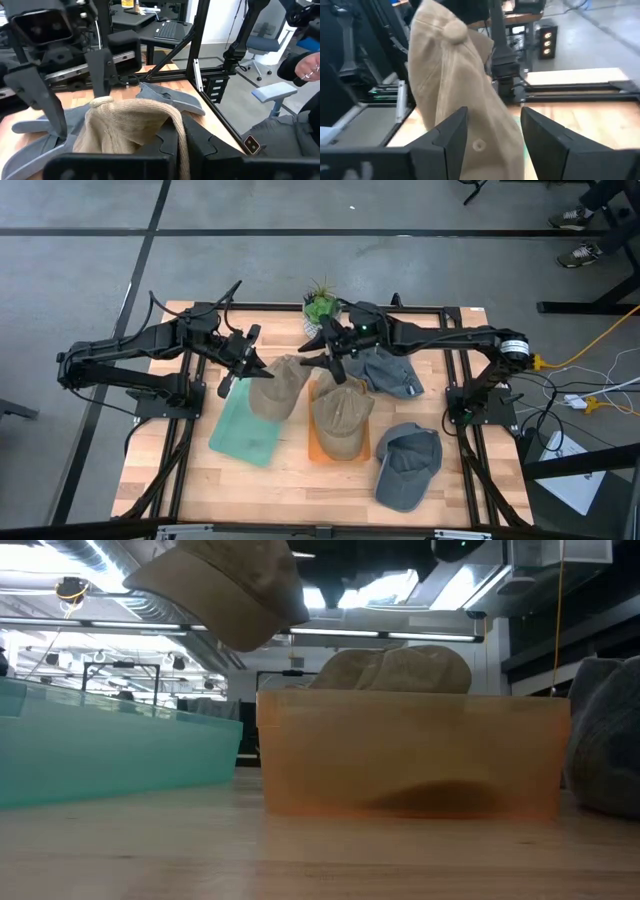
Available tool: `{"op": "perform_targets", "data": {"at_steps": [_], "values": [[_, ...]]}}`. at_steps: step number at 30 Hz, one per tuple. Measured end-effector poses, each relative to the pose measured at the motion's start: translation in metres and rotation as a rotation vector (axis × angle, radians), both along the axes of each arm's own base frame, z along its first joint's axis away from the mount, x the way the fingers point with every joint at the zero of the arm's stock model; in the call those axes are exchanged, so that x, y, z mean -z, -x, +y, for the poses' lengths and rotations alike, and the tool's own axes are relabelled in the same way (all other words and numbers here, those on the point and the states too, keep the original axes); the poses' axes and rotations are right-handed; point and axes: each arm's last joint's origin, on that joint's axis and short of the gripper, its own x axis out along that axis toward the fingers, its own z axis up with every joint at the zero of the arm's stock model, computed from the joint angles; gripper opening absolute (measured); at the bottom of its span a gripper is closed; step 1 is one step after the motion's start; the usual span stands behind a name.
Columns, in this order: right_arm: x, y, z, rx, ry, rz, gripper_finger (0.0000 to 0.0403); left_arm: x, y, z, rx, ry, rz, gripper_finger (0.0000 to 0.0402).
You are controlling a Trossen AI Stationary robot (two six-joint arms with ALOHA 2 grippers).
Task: Pick & Place hat
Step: Put the brown cap into the orange bin
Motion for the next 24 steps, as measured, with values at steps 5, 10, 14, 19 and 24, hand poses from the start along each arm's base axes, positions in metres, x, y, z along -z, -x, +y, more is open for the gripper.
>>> {"op": "perform_targets", "data": {"at_steps": [5,10,14,19,24], "values": [[0.005,-0.002,-0.005,-0.174,-0.114,0.011,0.0179,0.000,0.000,0.000,0.001,-0.004,-0.001,0.0005],[0.013,-0.005,-0.005,-0.290,-0.165,0.029,0.0135,0.000,0.000,0.000,-0.007,-0.011,-0.002,0.0008],[0.012,-0.005,-0.004,-0.336,-0.170,0.026,0.0054,0.000,0.000,0.001,-0.034,-0.018,0.002,0.0006],[0.008,-0.002,-0.001,-0.432,-0.210,0.027,0.0013,0.002,0.000,0.001,-0.049,-0.018,0.022,0.0007],[0.003,0.001,0.002,-0.575,-0.216,-0.003,0.0006,0.005,0.001,0.001,-0.041,-0.011,0.051,0.0005]]}}
